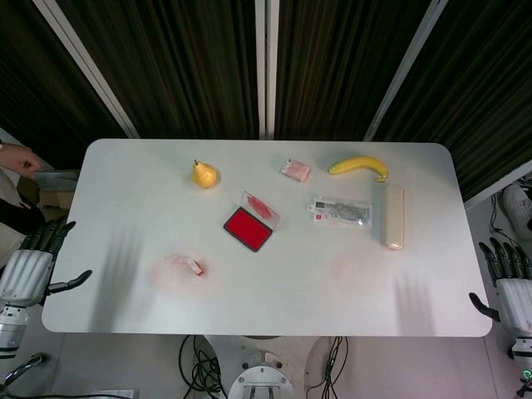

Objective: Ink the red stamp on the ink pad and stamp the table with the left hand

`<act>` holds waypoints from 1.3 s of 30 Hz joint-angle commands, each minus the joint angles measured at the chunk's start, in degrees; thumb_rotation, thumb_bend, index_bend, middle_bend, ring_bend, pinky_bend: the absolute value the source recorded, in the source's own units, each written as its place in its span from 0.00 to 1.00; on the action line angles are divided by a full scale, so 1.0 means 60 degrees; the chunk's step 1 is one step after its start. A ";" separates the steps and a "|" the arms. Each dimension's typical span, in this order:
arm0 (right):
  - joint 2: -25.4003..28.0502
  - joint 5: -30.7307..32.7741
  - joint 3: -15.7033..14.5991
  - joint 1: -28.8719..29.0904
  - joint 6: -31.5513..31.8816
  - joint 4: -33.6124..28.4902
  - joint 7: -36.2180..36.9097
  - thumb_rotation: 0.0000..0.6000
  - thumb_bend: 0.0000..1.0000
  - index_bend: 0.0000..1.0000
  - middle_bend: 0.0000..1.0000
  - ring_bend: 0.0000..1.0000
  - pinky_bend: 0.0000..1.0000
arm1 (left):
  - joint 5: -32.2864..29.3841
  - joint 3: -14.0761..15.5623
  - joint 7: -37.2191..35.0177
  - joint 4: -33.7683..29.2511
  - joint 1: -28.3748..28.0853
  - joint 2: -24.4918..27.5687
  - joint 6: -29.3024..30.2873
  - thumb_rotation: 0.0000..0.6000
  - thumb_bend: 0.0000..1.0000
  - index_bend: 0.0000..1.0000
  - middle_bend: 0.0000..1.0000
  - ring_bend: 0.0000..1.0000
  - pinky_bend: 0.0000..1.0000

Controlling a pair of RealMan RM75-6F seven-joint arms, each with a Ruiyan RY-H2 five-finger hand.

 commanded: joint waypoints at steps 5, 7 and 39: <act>-0.0016 -0.0013 -0.0013 0.0003 -0.0010 0.0025 0.0005 1.00 0.11 0.00 0.00 0.00 0.00 | 0.0018 0.0020 -0.0035 0.0001 -0.0007 0.0002 -0.0029 0.10 0.09 0.08 0.04 0.08 0.18; -0.0019 -0.0028 -0.0031 -0.0014 0.0009 0.0048 0.0037 1.00 0.11 0.00 0.00 0.00 0.00 | 0.0039 0.0039 -0.0036 -0.0006 -0.0001 -0.0015 -0.0026 0.11 0.09 0.08 0.04 0.08 0.18; 0.0128 -0.0088 -0.0058 0.0003 0.0018 -0.0247 -0.0175 1.00 0.11 0.00 0.00 0.00 0.00 | 0.3083 0.0355 0.0513 0.0307 -0.2403 -0.1710 -0.0853 1.00 0.16 0.28 0.30 0.84 0.92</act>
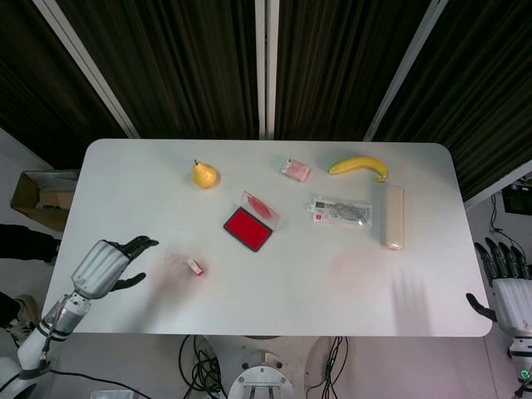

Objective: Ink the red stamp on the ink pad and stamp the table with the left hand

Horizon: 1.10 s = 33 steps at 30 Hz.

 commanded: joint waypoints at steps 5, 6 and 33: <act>0.0060 0.0049 0.0011 -0.0131 0.0184 0.0030 0.0129 1.00 0.11 0.00 0.00 0.00 0.00 | 0.0292 0.0067 0.0711 0.0195 -0.1204 -0.1195 -0.1551 1.00 0.16 0.28 0.28 0.84 0.93; 0.0070 0.0071 0.0010 -0.0157 0.0199 0.0056 0.0172 1.00 0.11 0.00 0.00 0.00 0.00 | 0.0272 0.0059 0.0747 0.0322 -0.1317 -0.1373 -0.1676 1.00 0.16 0.28 0.28 0.84 0.93; -0.0013 0.0190 0.0006 -0.0081 -0.0127 0.0289 0.0244 1.00 0.11 0.00 0.00 0.00 0.00 | -0.0414 0.0605 0.0710 0.2377 -0.2148 -0.2698 -0.2644 1.00 0.22 0.38 0.39 0.89 0.95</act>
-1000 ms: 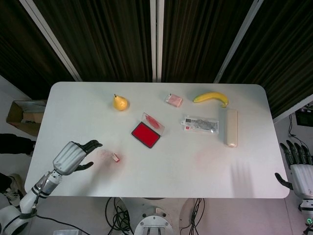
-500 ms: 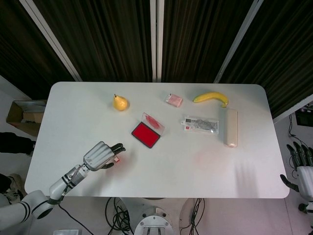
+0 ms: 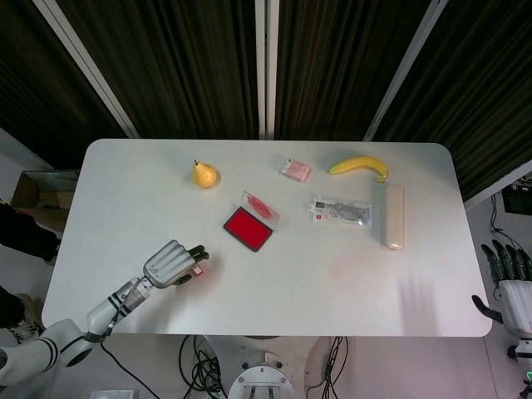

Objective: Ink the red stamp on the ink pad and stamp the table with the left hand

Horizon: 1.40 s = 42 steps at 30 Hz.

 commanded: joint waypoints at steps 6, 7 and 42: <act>0.0037 0.0044 0.0002 -0.0034 0.0011 -0.0031 -0.0033 1.00 0.11 0.00 0.00 0.00 0.00 | -0.0012 0.0124 -0.0330 0.0769 -0.0078 -0.0455 0.0354 1.00 0.27 0.44 0.43 0.90 0.95; 0.0036 0.0043 0.0000 -0.0033 0.0005 -0.0032 -0.0031 1.00 0.11 0.00 0.00 0.00 0.00 | -0.0012 0.0140 -0.0361 0.0840 -0.0086 -0.0488 0.0379 1.00 0.27 0.45 0.43 0.90 0.95; 0.0053 0.0127 -0.0001 -0.0012 -0.0124 -0.0143 -0.0233 1.00 0.11 0.00 0.00 0.00 0.00 | -0.0717 0.0351 -0.1660 0.0950 -0.0294 -0.0606 0.0218 1.00 0.34 0.59 0.60 0.93 0.98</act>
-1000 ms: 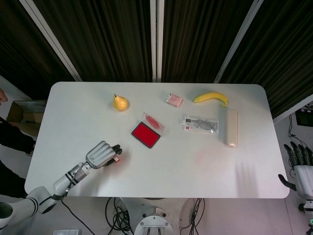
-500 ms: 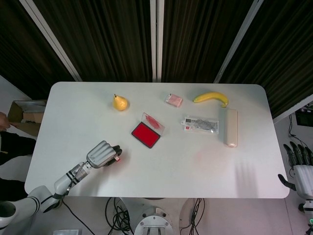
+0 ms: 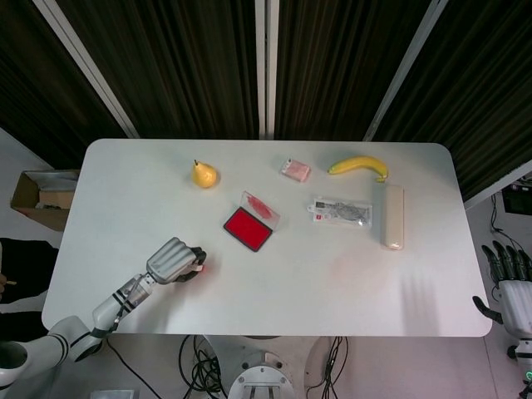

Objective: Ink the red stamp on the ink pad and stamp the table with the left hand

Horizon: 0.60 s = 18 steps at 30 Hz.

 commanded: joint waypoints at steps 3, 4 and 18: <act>-0.0009 -0.0004 0.0007 -0.0002 0.0017 0.0012 0.0005 1.00 0.11 0.00 0.00 0.00 0.00 | -0.0278 -0.0132 -0.0408 -0.0490 -0.0087 0.0288 -0.0175 1.00 0.37 0.61 0.62 0.93 0.99; -0.0006 -0.0009 0.0009 -0.0001 0.0022 0.0008 0.0002 1.00 0.11 0.00 0.00 0.00 0.00 | -0.0345 -0.0174 -0.0478 -0.0628 -0.0114 0.0372 -0.0223 1.00 0.38 0.61 0.62 0.94 0.99; -0.0004 -0.0032 0.0000 -0.0013 0.0059 -0.0048 -0.0055 1.00 0.11 0.00 0.00 0.00 0.00 | -0.1445 -0.1296 -0.1169 -0.1820 -0.1262 0.0639 -0.1781 1.00 0.45 0.67 0.69 0.99 1.00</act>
